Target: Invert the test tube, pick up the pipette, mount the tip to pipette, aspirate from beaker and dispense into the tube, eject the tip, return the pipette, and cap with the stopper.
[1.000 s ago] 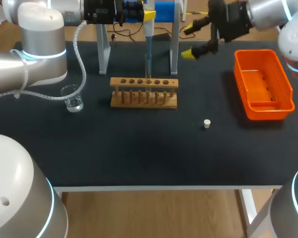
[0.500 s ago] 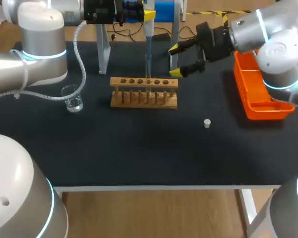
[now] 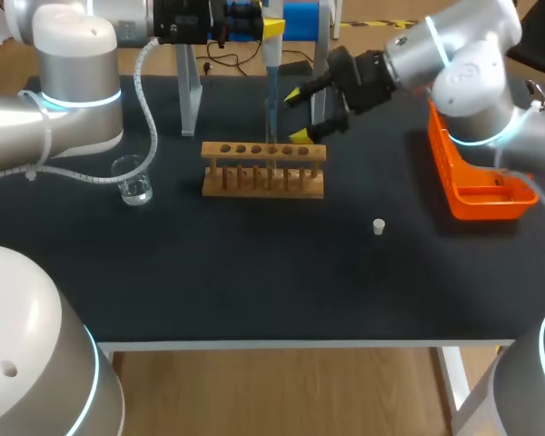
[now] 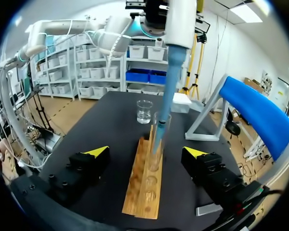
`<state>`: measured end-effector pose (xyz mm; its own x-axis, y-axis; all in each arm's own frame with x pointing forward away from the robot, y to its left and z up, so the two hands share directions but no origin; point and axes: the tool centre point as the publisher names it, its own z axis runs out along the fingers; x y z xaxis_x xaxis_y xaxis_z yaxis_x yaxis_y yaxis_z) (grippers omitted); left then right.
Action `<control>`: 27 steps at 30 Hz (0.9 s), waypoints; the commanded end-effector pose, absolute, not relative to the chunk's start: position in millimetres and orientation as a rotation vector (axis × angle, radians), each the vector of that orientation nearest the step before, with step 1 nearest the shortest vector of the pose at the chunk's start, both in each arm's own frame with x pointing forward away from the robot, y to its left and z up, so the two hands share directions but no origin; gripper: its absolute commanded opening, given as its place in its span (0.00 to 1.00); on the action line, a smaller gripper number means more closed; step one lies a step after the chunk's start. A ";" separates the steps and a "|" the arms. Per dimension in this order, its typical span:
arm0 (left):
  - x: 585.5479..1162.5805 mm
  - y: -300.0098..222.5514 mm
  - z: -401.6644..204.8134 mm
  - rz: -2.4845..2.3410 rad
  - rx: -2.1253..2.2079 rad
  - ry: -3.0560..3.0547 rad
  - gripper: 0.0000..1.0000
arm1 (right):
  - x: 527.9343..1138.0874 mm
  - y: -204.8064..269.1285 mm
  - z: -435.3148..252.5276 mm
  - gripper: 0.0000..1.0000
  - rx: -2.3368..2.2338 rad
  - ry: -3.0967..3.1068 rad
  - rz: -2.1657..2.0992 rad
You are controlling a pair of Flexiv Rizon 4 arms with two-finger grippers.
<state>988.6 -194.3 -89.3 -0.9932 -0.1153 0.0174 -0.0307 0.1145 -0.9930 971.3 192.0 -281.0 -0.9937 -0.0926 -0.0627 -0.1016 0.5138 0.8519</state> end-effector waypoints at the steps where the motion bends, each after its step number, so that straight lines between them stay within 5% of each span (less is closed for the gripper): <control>1: 988.0 -194.8 -88.7 -2.041 -0.155 2.296 0.00 | 980.1 205.8 -290.1 1.00 -0.229 2.783 1.561; 27: 988.0 -194.8 -88.7 -2.041 -0.155 2.296 0.00 | 977.4 242.3 -312.7 1.00 -0.132 2.810 1.502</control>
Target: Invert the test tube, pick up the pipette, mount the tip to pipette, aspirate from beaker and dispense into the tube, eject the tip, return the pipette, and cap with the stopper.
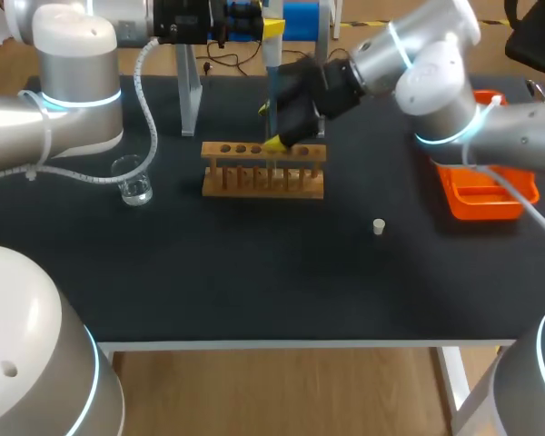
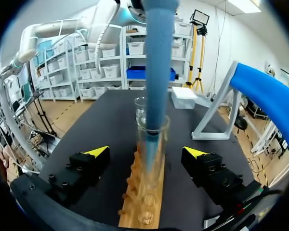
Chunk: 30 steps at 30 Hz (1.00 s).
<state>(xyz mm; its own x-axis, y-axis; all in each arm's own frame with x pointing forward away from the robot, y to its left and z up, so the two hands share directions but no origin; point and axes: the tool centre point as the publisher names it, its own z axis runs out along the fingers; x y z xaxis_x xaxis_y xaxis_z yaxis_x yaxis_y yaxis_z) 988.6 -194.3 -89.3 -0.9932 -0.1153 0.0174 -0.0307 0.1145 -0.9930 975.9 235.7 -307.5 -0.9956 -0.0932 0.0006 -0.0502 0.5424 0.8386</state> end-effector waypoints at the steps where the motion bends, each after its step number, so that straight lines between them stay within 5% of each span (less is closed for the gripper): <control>1: 988.0 -194.8 -88.7 -2.041 -0.155 2.296 0.00 | 977.7 243.3 -314.0 1.00 0.127 -2.727 -1.456; 30: 988.0 -194.8 -88.7 -2.041 -0.155 2.296 0.00 | 982.1 242.8 -319.9 1.00 0.088 -2.730 -1.441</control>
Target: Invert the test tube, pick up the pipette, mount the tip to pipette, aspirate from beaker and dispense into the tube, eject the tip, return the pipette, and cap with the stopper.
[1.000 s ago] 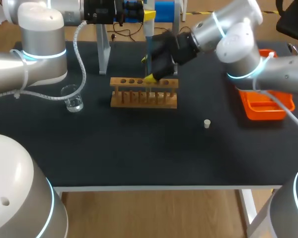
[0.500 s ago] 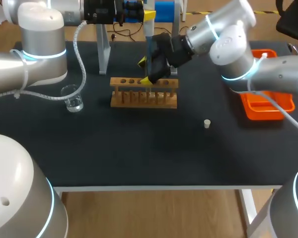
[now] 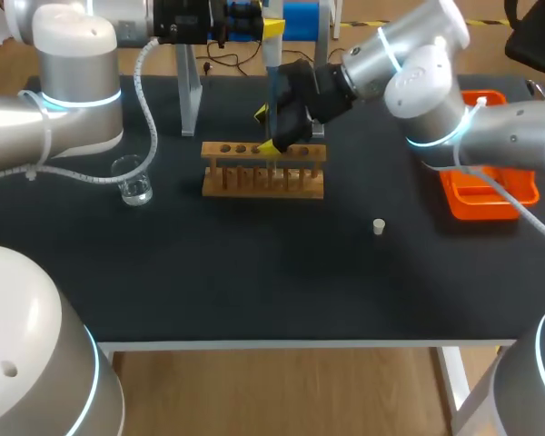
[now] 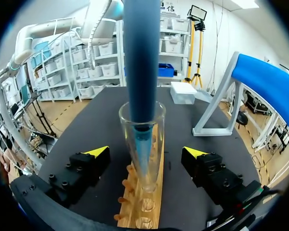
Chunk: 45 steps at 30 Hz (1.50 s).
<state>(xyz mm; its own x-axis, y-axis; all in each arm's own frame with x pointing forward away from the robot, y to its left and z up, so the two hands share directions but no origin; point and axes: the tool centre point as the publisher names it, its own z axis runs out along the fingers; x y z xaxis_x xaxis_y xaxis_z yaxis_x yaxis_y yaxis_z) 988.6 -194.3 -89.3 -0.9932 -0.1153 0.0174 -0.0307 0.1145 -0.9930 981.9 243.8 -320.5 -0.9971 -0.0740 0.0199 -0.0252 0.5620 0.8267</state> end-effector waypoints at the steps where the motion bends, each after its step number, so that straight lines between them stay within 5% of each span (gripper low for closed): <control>1: 988.0 -194.8 -88.7 -2.041 -0.155 2.296 0.00 | 982.1 242.8 -319.9 1.00 0.088 -2.730 -1.441; 45: 979.5 -200.1 -46.9 -1.990 -0.119 2.291 0.00 | 982.1 242.8 -319.9 1.00 0.088 -2.730 -1.441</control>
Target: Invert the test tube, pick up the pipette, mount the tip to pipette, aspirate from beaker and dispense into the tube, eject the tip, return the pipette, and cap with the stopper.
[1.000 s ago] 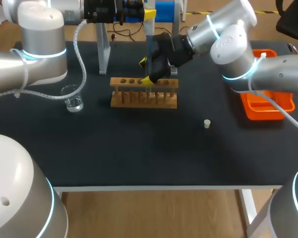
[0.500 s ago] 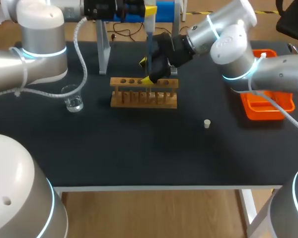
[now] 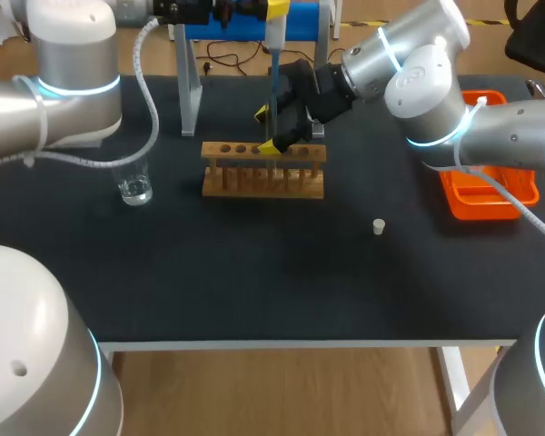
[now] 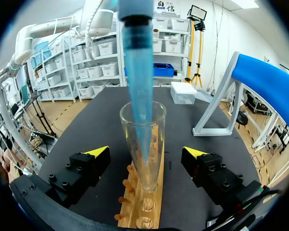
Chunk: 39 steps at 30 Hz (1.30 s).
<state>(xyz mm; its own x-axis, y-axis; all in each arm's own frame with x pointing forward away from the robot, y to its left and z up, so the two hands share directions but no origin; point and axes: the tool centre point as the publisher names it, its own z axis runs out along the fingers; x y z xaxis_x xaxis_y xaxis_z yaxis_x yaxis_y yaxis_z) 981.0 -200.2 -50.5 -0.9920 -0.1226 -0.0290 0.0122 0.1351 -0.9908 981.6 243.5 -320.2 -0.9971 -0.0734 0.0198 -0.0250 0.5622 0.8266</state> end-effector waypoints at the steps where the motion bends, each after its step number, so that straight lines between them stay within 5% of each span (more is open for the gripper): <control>1: 979.2 -200.2 -46.0 -1.989 -0.119 2.291 0.00 | 982.1 242.8 -319.9 1.00 0.088 -2.730 -1.441; 39: 968.1 -196.5 6.8 -1.936 -0.087 2.279 0.00 | 982.1 242.8 -319.9 1.00 0.088 -2.730 -1.441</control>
